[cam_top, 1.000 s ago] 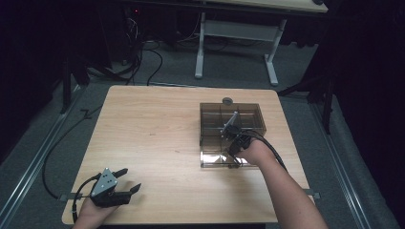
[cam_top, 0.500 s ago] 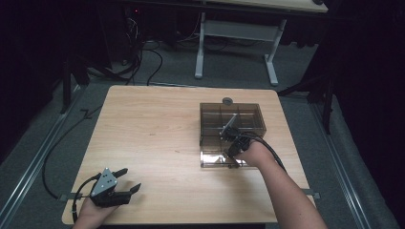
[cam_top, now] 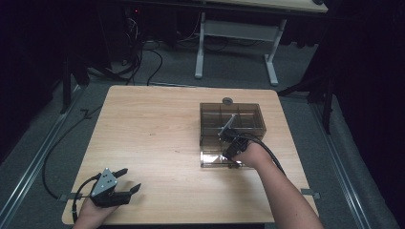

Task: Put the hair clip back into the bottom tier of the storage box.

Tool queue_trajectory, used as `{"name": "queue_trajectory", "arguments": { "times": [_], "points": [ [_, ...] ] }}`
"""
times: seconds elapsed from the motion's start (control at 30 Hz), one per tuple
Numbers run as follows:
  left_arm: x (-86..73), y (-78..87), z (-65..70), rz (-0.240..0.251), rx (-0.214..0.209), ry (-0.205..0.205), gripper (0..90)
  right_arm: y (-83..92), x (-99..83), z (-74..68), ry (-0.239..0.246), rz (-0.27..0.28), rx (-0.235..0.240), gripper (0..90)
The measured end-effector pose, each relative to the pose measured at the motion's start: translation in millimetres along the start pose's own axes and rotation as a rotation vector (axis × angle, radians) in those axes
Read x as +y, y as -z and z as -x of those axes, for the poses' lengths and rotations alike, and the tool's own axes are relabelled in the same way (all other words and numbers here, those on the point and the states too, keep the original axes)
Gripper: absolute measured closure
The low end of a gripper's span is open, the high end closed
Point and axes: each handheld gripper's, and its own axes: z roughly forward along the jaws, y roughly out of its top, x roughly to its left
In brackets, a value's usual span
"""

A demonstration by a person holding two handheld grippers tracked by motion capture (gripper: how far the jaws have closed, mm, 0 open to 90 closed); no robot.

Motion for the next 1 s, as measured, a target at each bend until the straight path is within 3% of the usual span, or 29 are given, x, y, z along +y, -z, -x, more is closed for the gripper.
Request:
{"name": "queue_trajectory", "arguments": {
  "times": [0.03, 0.13, 0.17, 0.23, 0.27, 0.33, 0.53, 0.67, 0.87, 1.0],
  "points": [
    [0.0, 0.0, 0.1, -0.001, 0.001, -0.001, 24.9, 1.2, -0.3, 1.6, 0.019, 0.009, -0.003, 74.7],
    [0.1, -0.2, 0.1, -0.003, 0.001, -0.002, 24.9, 6.7, -2.5, 0.8, -0.023, 0.013, -0.002, 74.5],
    [0.1, -0.1, 0.1, -0.004, 0.000, -0.001, 24.9, 7.9, -3.5, 3.5, 0.006, 0.025, -0.001, 74.3],
    [0.2, -0.2, 0.1, -0.004, 0.001, -0.002, 24.9, 11.8, -6.1, 4.4, -0.003, 0.034, -0.004, 73.3],
    [0.3, -0.2, 0.0, -0.005, -0.001, -0.002, 24.9, 14.9, -7.6, 2.9, -0.041, 0.028, 0.002, 73.2],
    [0.4, -0.4, -0.1, -0.006, -0.001, -0.004, 24.9, 19.4, -10.9, 5.1, -0.021, 0.053, 0.000, 73.2],
    [0.0, -0.3, 0.0, 0.004, 0.002, 0.003, 24.9, 34.3, -23.6, 4.8, -0.044, 0.080, -0.012, 73.3],
    [0.1, -0.4, -0.2, 0.003, 0.001, 0.005, 24.9, 42.9, -36.1, 3.7, -0.088, 0.130, -0.007, 72.5],
    [-0.1, 0.1, -0.2, 0.010, 0.004, 0.007, 24.7, 44.9, -60.1, -3.6, -0.097, 0.223, -0.017, 68.9],
    [-0.3, 0.4, -0.5, 0.014, 0.001, 0.012, 24.7, 40.1, -79.7, -13.6, -0.106, 0.327, -0.028, 66.5]
  ]
}}
